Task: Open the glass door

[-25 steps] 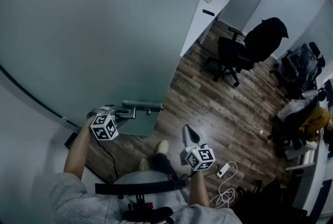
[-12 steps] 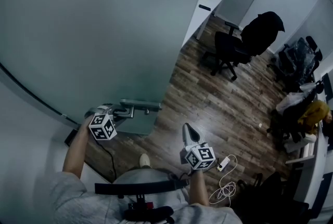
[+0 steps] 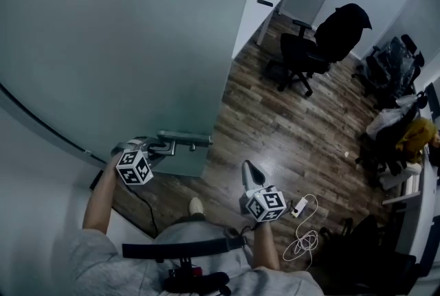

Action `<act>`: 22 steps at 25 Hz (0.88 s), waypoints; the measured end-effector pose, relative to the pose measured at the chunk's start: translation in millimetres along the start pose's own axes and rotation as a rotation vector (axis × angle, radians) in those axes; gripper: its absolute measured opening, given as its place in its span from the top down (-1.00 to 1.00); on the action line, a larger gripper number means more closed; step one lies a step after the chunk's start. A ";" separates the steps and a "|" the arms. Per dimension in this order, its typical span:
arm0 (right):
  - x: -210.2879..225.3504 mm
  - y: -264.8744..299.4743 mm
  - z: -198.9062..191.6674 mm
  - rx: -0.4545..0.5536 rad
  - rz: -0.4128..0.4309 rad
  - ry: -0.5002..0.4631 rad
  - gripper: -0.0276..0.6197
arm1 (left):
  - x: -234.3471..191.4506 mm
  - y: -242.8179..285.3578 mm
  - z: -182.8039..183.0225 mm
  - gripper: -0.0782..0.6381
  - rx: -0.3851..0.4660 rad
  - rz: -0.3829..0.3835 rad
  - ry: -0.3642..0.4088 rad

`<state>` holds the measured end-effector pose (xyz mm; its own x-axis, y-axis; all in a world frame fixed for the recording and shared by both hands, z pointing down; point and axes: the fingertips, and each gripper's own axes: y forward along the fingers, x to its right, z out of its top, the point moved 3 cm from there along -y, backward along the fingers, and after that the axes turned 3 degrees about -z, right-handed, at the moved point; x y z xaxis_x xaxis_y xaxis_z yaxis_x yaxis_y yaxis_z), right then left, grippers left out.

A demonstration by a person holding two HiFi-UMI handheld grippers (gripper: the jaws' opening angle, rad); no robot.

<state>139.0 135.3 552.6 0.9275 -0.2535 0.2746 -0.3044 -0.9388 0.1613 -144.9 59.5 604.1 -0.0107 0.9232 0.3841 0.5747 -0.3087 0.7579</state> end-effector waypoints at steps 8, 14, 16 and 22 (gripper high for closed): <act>-11.7 -19.1 -6.6 -0.003 0.004 -0.009 0.91 | 25.6 -8.6 4.0 0.51 0.006 -0.007 0.022; -27.2 -28.9 -5.2 0.010 0.010 -0.010 0.91 | 44.5 -18.2 5.8 0.51 0.007 -0.029 0.034; -28.3 -32.2 -6.4 0.007 0.009 -0.013 0.91 | 50.0 -20.2 7.1 0.51 0.009 -0.031 0.041; -29.2 -31.1 -7.7 0.011 0.004 -0.018 0.91 | 62.0 -23.3 2.6 0.50 0.010 -0.043 0.049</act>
<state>119.7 173.7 546.9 0.9301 -0.2617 0.2578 -0.3060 -0.9402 0.1494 -156.8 124.5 608.9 -0.0752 0.9234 0.3765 0.5814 -0.2661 0.7689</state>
